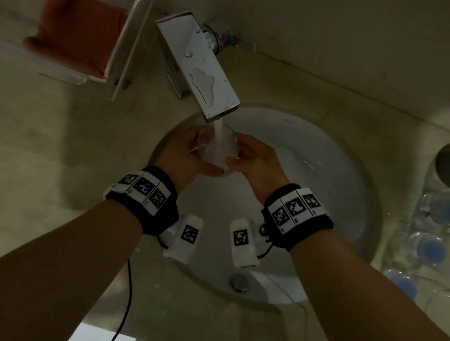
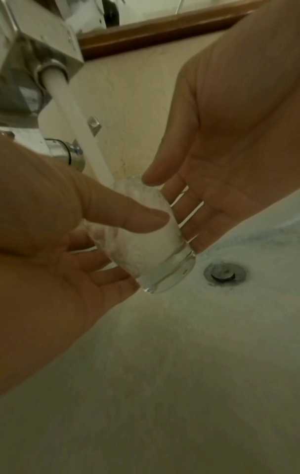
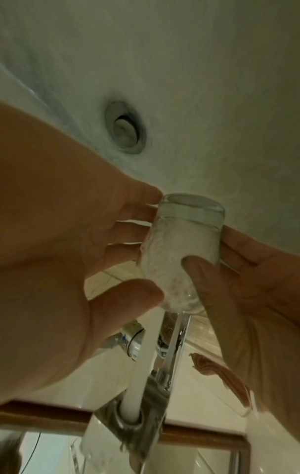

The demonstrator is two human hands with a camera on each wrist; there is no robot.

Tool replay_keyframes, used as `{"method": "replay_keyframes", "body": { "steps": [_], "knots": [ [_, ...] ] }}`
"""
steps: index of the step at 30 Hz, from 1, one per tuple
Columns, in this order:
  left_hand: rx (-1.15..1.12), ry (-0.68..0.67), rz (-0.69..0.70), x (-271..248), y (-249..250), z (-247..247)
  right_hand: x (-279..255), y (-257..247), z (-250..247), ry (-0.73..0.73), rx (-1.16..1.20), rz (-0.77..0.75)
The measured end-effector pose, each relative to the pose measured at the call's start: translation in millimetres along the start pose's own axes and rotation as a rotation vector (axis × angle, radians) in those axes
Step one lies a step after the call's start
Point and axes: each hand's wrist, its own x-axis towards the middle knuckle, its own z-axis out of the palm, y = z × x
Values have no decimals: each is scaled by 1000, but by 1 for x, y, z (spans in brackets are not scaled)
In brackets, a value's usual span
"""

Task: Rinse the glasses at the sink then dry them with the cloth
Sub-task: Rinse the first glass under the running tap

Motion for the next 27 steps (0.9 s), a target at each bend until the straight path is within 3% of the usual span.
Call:
{"method": "replay_keyframes", "body": {
  "steps": [5, 8, 10, 14, 17, 20, 27],
  "knots": [
    [-66, -39, -62, -2, -1, 0, 2, 1, -3, -11, -67, 12],
    [-241, -70, -227, -5, 1, 6, 5, -1, -5, -2, -218, 89],
    [-248, -12, -350, -4, 3, 10, 10, -7, -7, 60, -314, 118],
    [-166, 21, -497, -1, -2, 9, 12, -45, -10, 223, -330, -140],
    [-124, 31, -547, -5, -6, 8, 9, -78, -6, 167, -227, -307],
    [-104, 32, -568, -8, -7, 7, 6, -98, 5, 107, -248, -407],
    [9, 3, -514, -15, 0, 9, 1, -89, 13, 198, -455, -595]
  ]
}}
